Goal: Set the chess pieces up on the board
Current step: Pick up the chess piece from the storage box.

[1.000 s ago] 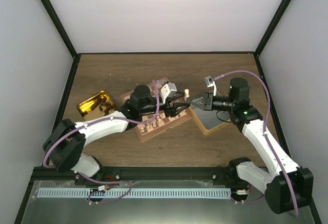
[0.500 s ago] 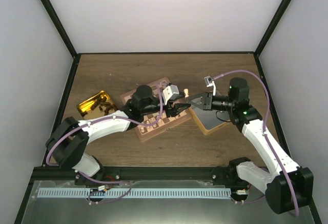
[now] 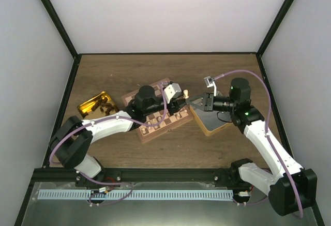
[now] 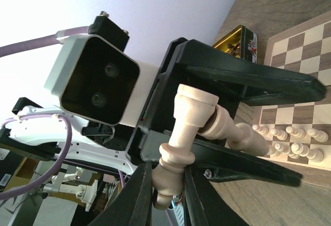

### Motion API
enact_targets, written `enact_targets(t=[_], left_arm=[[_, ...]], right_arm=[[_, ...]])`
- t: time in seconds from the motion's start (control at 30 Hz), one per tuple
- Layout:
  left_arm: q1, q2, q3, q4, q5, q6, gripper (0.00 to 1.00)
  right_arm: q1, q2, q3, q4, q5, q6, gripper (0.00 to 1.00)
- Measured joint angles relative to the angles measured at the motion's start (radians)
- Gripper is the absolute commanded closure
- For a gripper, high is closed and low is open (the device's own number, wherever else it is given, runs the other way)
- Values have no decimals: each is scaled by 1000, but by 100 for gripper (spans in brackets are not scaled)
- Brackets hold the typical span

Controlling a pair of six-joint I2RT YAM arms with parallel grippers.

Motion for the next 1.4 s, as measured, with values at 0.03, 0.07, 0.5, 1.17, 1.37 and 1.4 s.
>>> enact_targets(t=[0.03,0.07,0.5,1.17,1.37,1.4], left_arm=[[0,-4,-1,5,-1,0,66],[0,-9,-5,13,-2,2,69],[0,-25,-50,43,-56,7,95],[2,-502,-257,-272,-632,-162,95],[2,-632,-274,-365,-657,-183,94],[2,-644,-276,-377,-659,-183,94]], right_arm=[[0,0,0,0,0,0,95],[0,1,0,0,0,0,95],[6,36,5,-18,12,18,95],[103,296,-9,-302,79,198,95],[162,396,-9,-300,85,294,95],[169,413,-9,-299,85,308,95]])
